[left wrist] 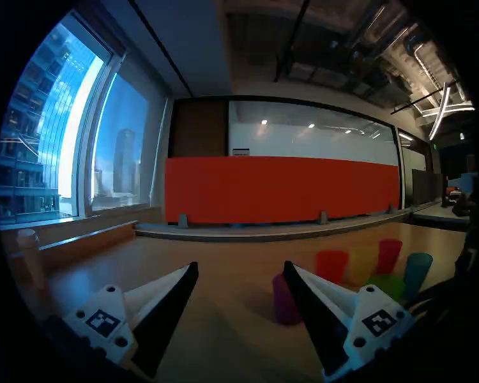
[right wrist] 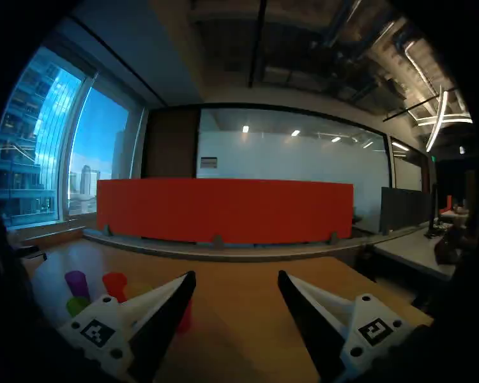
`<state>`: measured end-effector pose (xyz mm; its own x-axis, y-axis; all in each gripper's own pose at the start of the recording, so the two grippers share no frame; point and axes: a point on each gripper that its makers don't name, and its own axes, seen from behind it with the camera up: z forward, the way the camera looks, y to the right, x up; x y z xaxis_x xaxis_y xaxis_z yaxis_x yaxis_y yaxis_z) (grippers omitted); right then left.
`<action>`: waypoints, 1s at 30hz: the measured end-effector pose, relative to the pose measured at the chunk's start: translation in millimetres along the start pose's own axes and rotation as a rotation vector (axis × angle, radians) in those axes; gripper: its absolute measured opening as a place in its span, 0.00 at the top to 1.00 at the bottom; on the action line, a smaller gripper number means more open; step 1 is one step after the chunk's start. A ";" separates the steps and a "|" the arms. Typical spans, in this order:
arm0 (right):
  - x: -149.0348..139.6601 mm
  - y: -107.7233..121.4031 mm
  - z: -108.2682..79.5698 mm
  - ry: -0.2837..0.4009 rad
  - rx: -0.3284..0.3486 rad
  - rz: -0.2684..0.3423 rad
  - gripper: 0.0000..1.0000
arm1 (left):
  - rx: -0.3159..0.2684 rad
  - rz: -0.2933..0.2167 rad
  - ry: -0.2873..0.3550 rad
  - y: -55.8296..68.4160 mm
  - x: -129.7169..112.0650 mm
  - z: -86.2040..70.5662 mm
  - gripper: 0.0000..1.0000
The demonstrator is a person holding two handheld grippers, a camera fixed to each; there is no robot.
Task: Pour water
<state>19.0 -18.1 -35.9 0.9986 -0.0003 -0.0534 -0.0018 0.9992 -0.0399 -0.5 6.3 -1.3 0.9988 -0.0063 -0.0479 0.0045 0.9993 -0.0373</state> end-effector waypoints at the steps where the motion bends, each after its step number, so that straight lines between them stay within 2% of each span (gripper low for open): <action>1: -0.3 0.0 0.1 0.000 0.000 0.000 0.01 | -0.001 0.000 -0.004 0.2 -1.0 0.8 0.01; 8: -1.2 0.2 -1.1 -0.001 0.002 0.001 0.00 | 0.003 0.002 -0.028 -0.8 -6.2 3.8 0.01; 30: -0.5 4.1 -6.7 0.010 0.007 0.000 0.00 | -0.003 0.004 -0.033 -0.8 -7.6 5.5 0.01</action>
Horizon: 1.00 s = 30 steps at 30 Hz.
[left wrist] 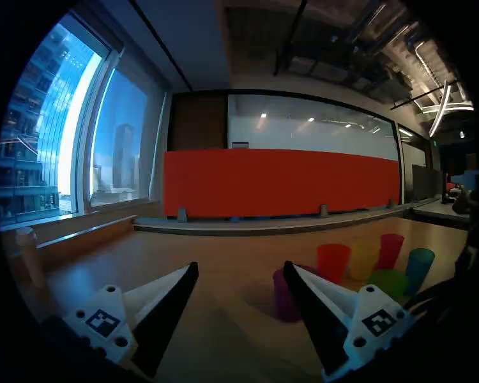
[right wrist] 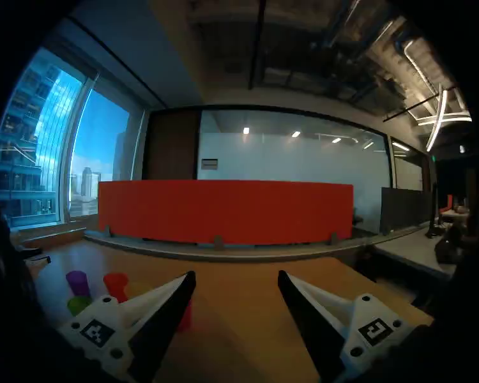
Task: Pour water
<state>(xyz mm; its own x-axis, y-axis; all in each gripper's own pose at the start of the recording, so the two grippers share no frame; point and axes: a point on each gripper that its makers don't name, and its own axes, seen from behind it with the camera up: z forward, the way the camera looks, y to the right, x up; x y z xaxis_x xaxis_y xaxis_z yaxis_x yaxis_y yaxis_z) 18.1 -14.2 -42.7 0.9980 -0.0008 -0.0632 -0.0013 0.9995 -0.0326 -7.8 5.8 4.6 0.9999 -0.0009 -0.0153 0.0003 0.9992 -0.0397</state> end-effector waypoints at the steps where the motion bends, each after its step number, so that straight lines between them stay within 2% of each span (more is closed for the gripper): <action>1: -0.2 0.6 0.0 0.001 0.000 -0.002 0.00 | 0.000 0.000 0.000 0.0 0.1 0.1 0.01; 11: -6.9 5.5 0.9 0.033 -0.011 -0.056 0.01 | 0.000 0.001 0.000 -0.4 -0.2 0.2 0.01; 20: -27.7 4.1 15.1 0.046 -0.023 -0.079 0.01 | 0.000 0.001 0.000 0.3 -0.5 0.4 0.01; 30: -55.7 -1.4 32.7 0.031 -0.011 -0.029 0.01 | 0.000 0.001 0.000 0.4 -0.8 0.1 0.01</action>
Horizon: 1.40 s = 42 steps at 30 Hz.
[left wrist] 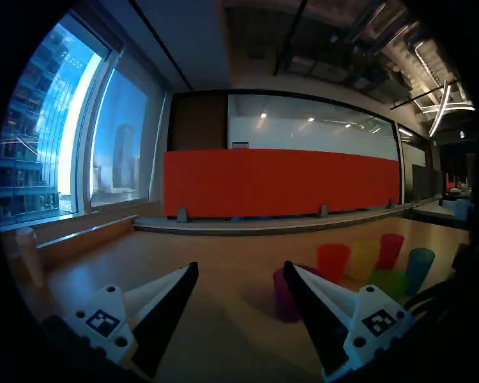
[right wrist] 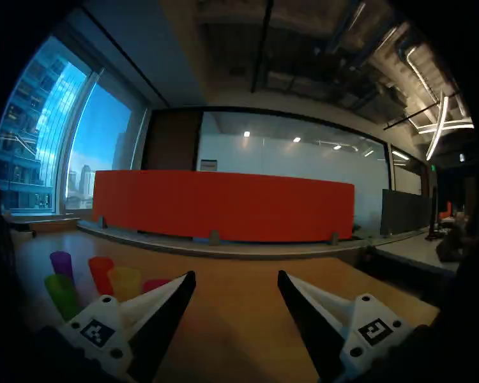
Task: Pour water
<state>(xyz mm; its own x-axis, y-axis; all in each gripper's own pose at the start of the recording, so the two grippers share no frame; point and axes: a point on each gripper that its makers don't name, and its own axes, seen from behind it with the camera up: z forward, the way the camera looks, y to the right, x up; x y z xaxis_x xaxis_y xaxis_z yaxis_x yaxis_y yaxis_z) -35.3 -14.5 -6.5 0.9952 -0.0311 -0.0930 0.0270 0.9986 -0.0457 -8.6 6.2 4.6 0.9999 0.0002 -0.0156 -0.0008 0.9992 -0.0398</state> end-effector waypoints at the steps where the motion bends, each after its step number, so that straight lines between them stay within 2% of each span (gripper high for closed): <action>1: -1.5 0.0 1.1 -0.001 0.001 0.006 0.01 | 0.000 0.000 0.000 0.0 0.0 0.1 0.01; 8: -6.4 2.7 8.5 0.001 0.002 0.042 0.01 | 0.000 0.000 0.000 -0.2 0.0 0.1 0.01; 29: -32.7 8.1 11.7 -0.028 -0.005 0.043 0.01 | 0.000 0.000 0.000 0.6 0.1 -0.9 0.00; 42: -35.2 9.7 11.7 -0.041 -0.008 0.052 0.01 | 0.000 0.000 0.000 0.0 0.3 -0.3 0.01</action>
